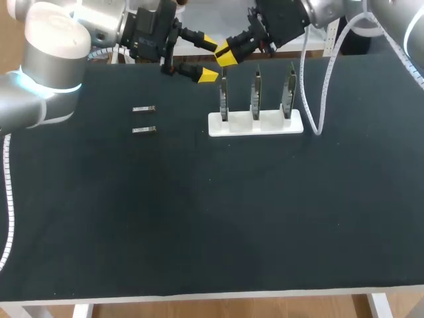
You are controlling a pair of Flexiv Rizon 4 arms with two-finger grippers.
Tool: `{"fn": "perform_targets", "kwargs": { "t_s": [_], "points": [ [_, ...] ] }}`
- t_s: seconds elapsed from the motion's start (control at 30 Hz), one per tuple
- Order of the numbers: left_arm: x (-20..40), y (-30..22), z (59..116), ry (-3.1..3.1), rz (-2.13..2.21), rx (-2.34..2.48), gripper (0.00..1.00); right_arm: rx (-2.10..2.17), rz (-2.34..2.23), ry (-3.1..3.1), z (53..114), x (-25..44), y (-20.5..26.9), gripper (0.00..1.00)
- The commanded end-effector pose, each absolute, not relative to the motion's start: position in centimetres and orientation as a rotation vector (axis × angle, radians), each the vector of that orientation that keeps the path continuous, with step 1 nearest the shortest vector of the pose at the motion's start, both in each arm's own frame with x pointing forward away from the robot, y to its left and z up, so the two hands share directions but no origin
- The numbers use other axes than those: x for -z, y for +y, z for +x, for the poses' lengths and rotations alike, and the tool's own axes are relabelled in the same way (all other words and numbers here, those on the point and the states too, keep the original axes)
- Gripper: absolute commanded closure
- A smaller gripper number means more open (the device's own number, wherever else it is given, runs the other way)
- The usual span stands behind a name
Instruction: Pick up the optical module with the left hand, and insert it into the network port with the right hand.
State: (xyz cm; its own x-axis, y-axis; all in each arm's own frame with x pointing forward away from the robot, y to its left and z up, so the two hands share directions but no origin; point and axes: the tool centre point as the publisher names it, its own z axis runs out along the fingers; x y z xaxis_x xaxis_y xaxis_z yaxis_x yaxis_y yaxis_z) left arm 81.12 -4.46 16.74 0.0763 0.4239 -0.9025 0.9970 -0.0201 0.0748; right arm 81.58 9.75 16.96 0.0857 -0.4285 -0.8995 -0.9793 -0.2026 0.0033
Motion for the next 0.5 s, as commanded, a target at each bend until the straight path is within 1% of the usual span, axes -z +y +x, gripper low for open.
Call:
{"fn": "perform_targets", "kwargs": {
  "t_s": [0.03, 0.5],
  "points": [
    [-16.81, -4.57, 81.42, 1.462, 1.569, 0.916, 0.0, -1.187, -1.811, 1.355, 82.44, -17.16, 10.0, 1.0],
    [-16.81, -4.57, 81.42, 1.462, 1.569, 0.916, 0.0, -1.196, -1.815, 1.377, 82.09, -16.61, 9.98, 1.0]
  ]
}}
